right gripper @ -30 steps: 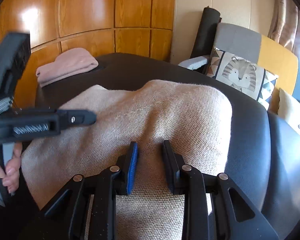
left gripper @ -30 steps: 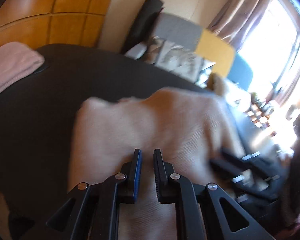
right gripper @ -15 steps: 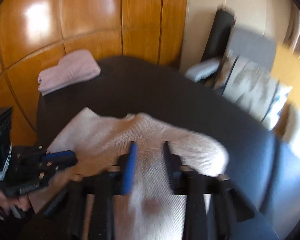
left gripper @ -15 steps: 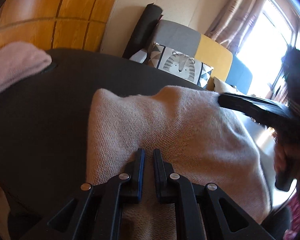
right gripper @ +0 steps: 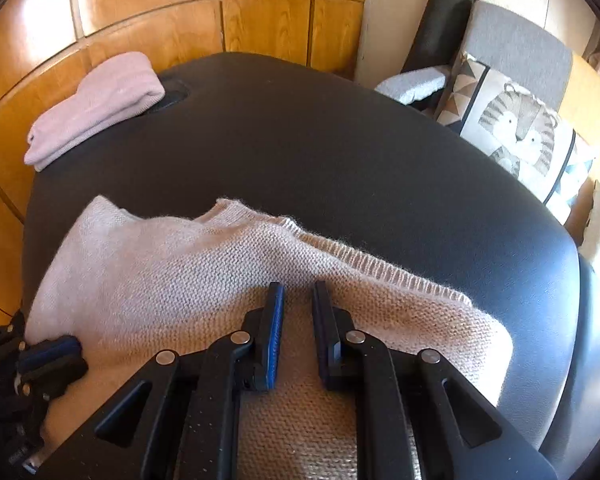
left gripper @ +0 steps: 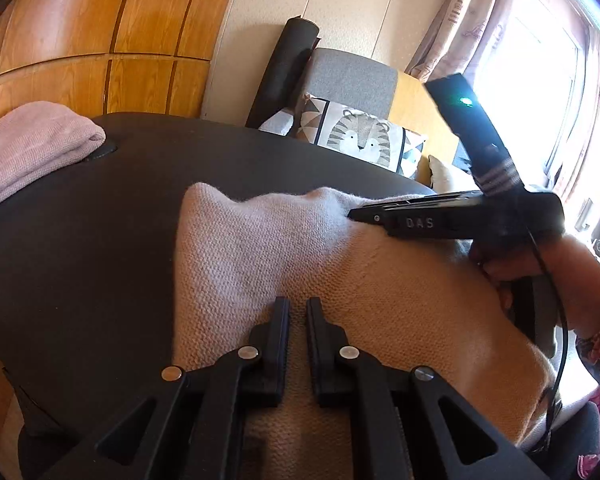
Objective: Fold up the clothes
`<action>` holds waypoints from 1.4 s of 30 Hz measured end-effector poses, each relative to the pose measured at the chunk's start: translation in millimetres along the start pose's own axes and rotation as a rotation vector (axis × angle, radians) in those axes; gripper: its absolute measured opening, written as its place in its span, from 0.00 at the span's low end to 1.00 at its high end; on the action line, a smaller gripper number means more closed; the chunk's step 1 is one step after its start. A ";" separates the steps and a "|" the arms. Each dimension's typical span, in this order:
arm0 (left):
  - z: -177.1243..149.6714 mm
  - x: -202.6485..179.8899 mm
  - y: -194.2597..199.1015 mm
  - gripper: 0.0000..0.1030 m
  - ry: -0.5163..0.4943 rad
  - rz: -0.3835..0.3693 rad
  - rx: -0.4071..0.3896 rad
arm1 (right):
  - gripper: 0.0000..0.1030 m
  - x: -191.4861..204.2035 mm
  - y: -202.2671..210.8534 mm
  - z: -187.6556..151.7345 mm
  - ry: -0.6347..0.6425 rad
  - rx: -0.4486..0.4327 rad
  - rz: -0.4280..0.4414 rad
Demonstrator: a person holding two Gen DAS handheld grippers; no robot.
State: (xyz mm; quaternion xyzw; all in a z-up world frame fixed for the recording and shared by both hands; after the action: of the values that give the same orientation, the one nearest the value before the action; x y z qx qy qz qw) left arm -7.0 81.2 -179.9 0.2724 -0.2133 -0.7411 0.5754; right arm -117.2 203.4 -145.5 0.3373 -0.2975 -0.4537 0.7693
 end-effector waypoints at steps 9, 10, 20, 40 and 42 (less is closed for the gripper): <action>0.0 3.0 -1.4 0.10 0.012 -0.018 0.000 | 0.17 -7.6 103.1 -56.2 -0.183 -0.261 0.045; 0.6 3.2 -1.6 0.10 0.012 -0.020 0.003 | 0.17 -2.7 104.1 -63.9 -0.166 -0.257 0.064; 4.8 2.5 -0.9 0.10 -0.020 -0.023 0.019 | 0.17 8.6 93.0 -105.3 -0.110 -0.268 -0.017; 29.3 17.8 -32.9 0.21 -0.053 0.073 0.072 | 0.22 -65.2 66.8 -62.2 -0.357 -0.238 0.065; 30.3 14.7 -31.4 0.21 -0.087 0.081 0.070 | 0.22 -63.0 77.1 -62.0 -0.364 -0.243 0.072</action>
State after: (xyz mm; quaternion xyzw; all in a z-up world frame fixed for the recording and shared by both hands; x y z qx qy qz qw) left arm -52.7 74.8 -178.9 0.2512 -0.2746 -0.7204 0.5853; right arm -57.4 303.3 -131.2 0.1438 -0.3863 -0.5121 0.7536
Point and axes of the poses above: each gripper's, at about its wrist camera, not at the fingertips, and y roughly against the way its jaws point, x to its left, z to its top, the point moved 3 cm from there along -y, roughly the way its jaws point, and after that the axes turned 12 degrees about z, right-handed, at the moved point
